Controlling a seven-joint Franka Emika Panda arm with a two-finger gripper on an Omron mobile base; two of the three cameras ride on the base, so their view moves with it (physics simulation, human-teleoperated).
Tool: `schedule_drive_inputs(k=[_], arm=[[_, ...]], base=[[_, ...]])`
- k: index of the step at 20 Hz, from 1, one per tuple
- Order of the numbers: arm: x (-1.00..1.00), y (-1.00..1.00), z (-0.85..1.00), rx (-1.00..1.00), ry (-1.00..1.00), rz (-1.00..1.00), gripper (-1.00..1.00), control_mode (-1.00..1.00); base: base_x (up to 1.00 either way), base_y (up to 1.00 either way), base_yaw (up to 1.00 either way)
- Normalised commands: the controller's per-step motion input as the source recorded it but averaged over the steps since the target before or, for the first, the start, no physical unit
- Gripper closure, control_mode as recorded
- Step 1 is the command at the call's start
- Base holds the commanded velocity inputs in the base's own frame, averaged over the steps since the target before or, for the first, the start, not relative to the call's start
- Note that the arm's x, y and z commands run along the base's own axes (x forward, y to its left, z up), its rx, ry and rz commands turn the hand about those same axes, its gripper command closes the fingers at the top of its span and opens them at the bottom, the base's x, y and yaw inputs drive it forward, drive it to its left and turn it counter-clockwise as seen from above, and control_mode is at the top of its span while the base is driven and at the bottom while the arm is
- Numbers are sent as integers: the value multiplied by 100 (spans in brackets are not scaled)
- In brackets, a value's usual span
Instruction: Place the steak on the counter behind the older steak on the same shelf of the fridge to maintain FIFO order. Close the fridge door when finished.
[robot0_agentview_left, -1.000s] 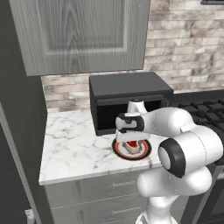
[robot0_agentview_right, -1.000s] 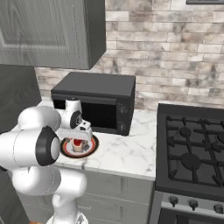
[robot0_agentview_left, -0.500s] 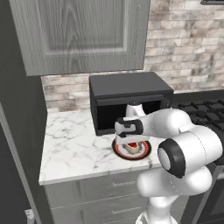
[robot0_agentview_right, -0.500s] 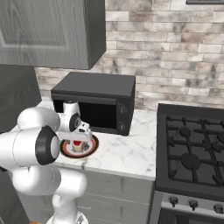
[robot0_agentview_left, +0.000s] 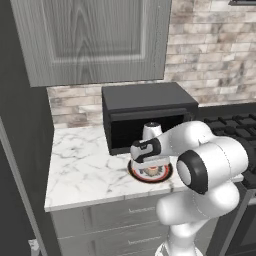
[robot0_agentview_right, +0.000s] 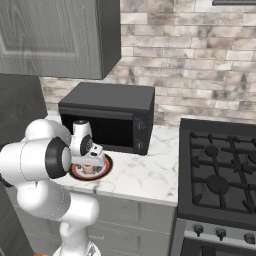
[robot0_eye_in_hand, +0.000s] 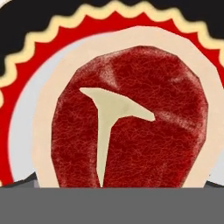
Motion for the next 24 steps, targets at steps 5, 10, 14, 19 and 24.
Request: schedule_drive_inputs(k=[5,10,14,19,24], arm=[[-1,7,-5,0,0,0,100,-100],[-36,0,41,0,-11,0,100,-100],[-75,0,100,0,-21,0,100,-100],[-89,0,100,5,-13,0,100,-100],[-89,0,100,6,-5,0,100,-100]], base=[[0,0,0],[0,0,0],[0,0,0],[0,0,0],[0,0,0]])
